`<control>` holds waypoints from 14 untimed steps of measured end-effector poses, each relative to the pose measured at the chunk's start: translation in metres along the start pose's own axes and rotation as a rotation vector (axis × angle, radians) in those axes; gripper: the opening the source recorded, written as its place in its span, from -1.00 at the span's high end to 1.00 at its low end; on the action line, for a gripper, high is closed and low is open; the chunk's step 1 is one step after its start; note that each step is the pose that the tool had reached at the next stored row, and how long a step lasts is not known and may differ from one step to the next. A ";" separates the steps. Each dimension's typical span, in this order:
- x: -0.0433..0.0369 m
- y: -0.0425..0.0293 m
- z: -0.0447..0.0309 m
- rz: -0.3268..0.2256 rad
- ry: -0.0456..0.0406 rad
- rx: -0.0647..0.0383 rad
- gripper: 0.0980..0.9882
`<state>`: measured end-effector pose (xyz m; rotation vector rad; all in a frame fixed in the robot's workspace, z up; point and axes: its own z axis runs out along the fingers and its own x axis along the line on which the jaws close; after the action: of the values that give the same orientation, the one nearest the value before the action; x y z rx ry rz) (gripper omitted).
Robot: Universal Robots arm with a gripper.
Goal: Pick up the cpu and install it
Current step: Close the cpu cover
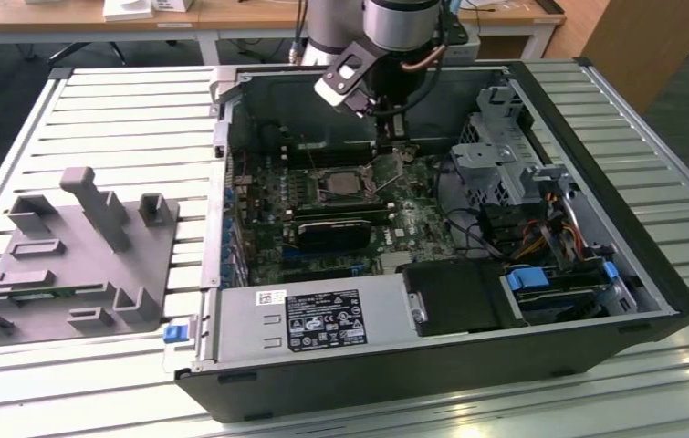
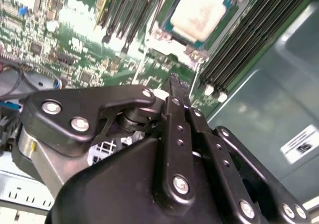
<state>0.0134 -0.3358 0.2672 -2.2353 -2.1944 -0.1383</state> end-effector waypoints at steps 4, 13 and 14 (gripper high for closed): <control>0.0003 0.0077 0.0018 0.000 -0.0002 0.001 0.98; 0.0007 0.0184 0.0034 0.000 -0.0002 0.001 0.98; 0.0008 0.0199 0.0035 0.000 -0.0002 0.000 0.98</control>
<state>0.0334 -0.3352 0.2648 -2.2353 -2.1942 -0.1375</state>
